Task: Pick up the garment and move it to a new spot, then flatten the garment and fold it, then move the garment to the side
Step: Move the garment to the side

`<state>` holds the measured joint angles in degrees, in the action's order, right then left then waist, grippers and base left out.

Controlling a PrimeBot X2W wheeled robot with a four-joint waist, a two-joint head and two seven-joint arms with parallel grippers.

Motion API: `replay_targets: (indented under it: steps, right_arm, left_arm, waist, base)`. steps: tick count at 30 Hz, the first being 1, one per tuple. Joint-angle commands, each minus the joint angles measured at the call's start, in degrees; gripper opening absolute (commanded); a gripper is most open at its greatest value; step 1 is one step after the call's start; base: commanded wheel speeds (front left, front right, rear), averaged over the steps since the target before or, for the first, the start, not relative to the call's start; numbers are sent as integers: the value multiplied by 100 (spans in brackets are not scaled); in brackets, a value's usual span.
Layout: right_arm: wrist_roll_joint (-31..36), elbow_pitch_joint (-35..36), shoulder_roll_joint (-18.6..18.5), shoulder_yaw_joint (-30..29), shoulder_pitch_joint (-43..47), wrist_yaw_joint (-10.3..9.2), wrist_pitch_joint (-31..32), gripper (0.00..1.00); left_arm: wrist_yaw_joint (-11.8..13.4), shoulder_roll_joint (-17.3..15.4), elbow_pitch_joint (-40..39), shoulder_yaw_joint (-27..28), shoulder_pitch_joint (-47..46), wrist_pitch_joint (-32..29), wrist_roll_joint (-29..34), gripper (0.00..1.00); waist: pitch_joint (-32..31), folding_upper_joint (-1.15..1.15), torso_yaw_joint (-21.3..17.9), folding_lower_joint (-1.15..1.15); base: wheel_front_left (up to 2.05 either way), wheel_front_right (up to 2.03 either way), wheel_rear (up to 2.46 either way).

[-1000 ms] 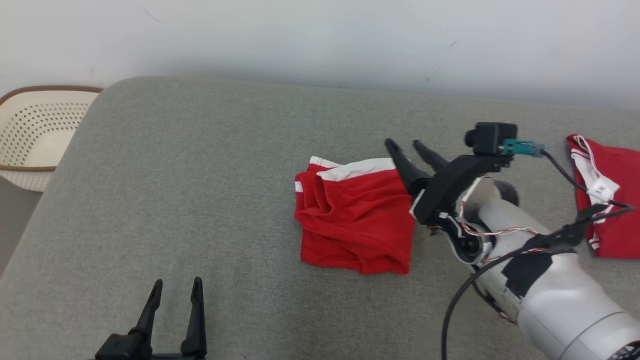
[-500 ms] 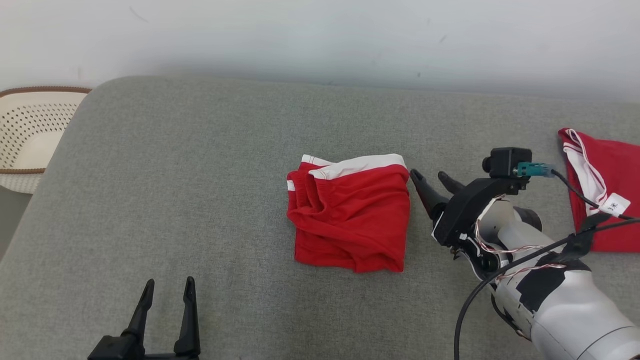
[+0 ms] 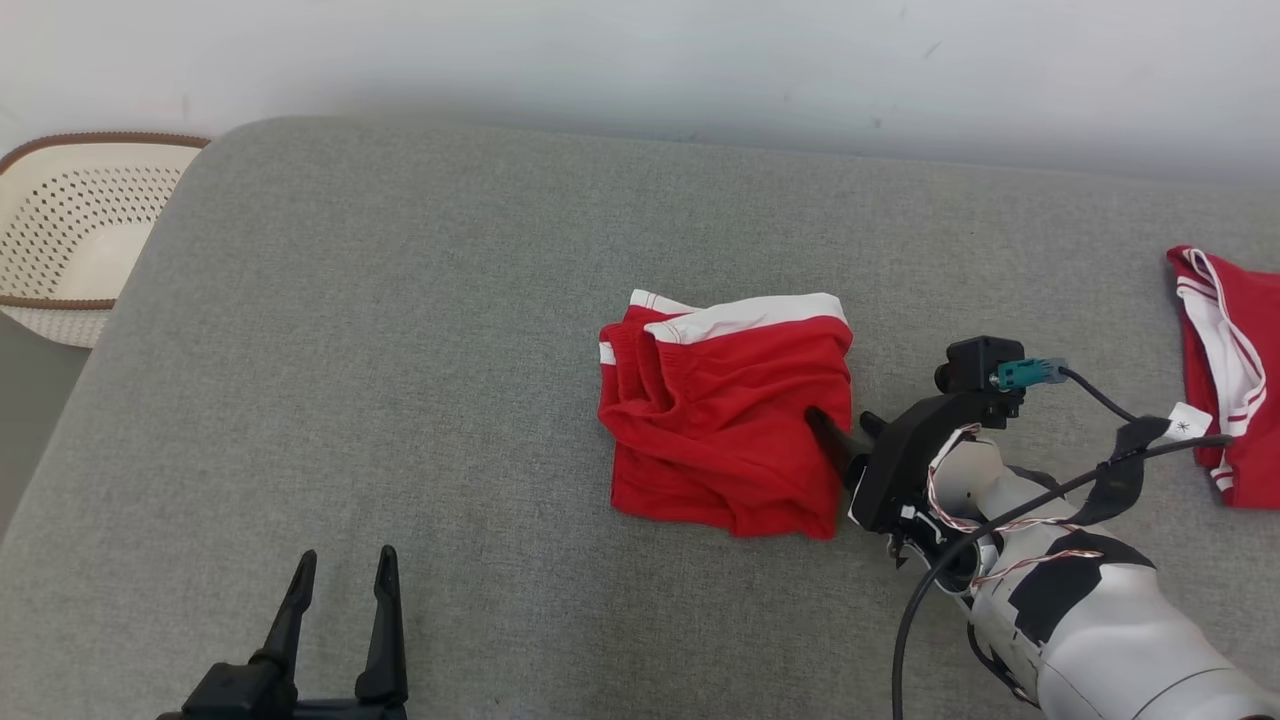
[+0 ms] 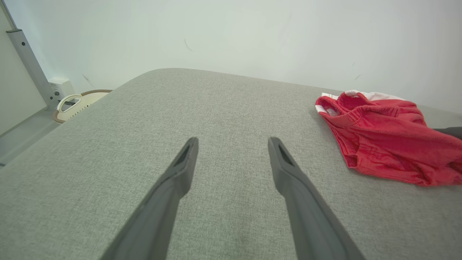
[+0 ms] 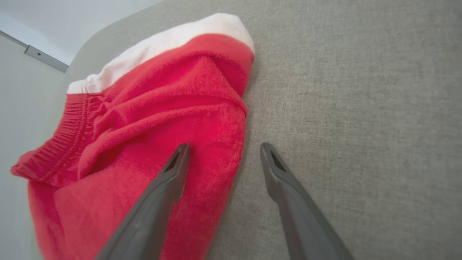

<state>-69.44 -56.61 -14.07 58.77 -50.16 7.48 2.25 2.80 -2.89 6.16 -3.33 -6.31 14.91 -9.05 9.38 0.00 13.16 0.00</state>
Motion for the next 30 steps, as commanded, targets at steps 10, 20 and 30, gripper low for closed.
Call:
replay_targets:
  steps: [10, 20, 30]
  right_arm:
    - [-244, -12, 189, 105, -15, 3, 285, 0]
    - [95, 324, -119, 497, -155, 3, -130, 0]
    - [442, 651, -608, 971, -565, 3, -148, 0]
  left_arm:
    - [26, -4, 39, -51, -64, 22, -131, 100]
    - [45, -3, 10, 84, 56, 22, -63, 100]
    - [-41, -4, -46, 305, 138, 22, 73, 100]
  waist:
    - [81, 0, 74, 0]
    - [-48, 0, -225, 0]
    - [-110, 0, -898, 0]
  base:
    - [0, 0, 0]
    - [0, 0, 0]
    - [0, 0, 0]
